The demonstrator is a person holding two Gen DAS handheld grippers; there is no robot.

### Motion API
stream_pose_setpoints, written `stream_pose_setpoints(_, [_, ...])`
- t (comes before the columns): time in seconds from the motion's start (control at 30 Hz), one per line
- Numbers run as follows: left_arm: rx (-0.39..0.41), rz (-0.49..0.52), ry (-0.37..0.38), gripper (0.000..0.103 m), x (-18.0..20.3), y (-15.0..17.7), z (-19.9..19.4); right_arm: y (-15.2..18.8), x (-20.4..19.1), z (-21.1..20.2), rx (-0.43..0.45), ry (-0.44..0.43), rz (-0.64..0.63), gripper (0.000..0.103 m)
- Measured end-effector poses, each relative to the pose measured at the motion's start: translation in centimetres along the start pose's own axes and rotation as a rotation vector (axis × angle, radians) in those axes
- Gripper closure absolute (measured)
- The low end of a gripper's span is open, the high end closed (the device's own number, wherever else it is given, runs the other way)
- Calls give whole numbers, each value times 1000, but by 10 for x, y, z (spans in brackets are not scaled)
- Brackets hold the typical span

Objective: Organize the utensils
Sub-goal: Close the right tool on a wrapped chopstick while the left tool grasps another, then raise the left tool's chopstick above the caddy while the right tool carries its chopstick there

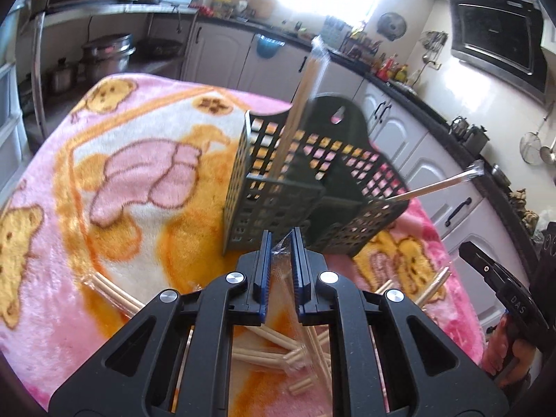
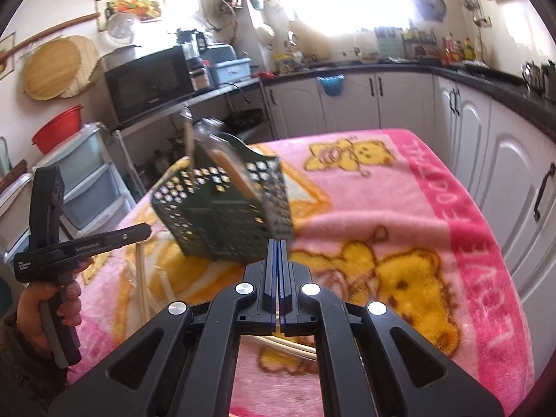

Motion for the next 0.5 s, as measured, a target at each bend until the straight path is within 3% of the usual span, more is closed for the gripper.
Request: stream_pose_setpoints(0.5, [141, 22, 43, 96, 8, -25, -58, -37, -65, -18, 69, -101, -103, 102])
Point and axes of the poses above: each gripper's, at about its wrist camera, not at the fingertips, and z roughly the way its jaws point, x to its right, y to its underside, the point moved 5 cm from there along z, roughly the way its jaws point, and after that the axes turned 14 degrees about -y, right-handed, at the moved point
